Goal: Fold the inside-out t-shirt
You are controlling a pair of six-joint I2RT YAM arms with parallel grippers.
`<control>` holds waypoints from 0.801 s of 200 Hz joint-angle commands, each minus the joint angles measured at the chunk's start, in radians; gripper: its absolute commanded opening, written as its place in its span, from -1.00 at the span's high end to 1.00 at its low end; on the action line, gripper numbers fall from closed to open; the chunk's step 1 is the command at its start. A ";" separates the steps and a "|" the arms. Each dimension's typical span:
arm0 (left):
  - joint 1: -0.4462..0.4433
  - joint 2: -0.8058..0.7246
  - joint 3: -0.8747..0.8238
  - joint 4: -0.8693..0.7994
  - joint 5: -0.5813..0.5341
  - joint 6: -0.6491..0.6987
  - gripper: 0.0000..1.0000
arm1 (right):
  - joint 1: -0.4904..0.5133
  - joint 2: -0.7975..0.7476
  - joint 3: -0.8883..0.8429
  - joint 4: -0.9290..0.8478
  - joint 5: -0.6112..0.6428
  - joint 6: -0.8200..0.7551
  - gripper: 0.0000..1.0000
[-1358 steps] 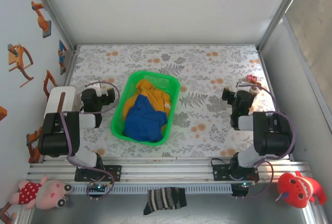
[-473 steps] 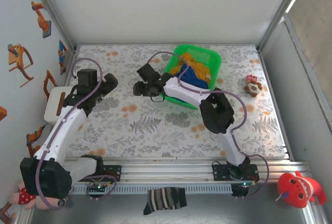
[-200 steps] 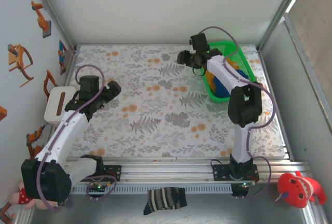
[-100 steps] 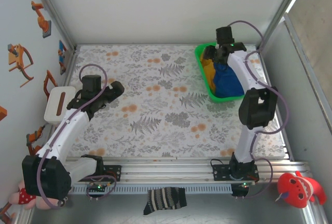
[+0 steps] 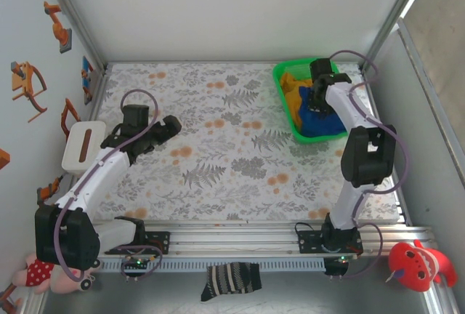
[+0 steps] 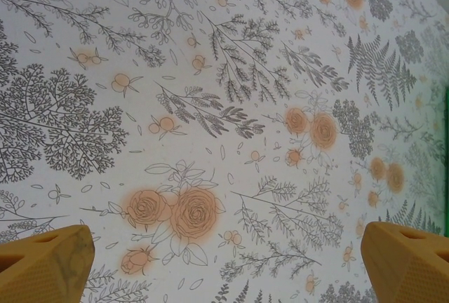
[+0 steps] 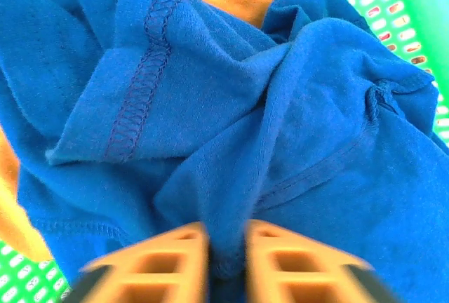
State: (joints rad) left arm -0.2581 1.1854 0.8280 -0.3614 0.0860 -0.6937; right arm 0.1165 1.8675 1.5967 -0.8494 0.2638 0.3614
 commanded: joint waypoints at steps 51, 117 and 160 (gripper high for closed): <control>-0.012 -0.025 0.047 -0.019 -0.019 0.029 -0.94 | -0.017 -0.267 0.226 0.126 -0.442 0.040 1.00; 0.011 0.017 0.193 -0.062 -0.030 0.061 -0.94 | 0.098 -0.379 0.265 0.730 -0.922 0.544 1.00; 0.031 0.000 0.224 -0.071 -0.062 0.060 -0.94 | 0.214 -0.246 0.329 1.111 -0.973 0.861 1.00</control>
State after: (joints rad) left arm -0.2409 1.1946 1.0344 -0.3977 0.0525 -0.6575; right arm 0.2932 1.5349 1.8961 -0.0769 -0.6250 0.9478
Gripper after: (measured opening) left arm 0.968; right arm 0.047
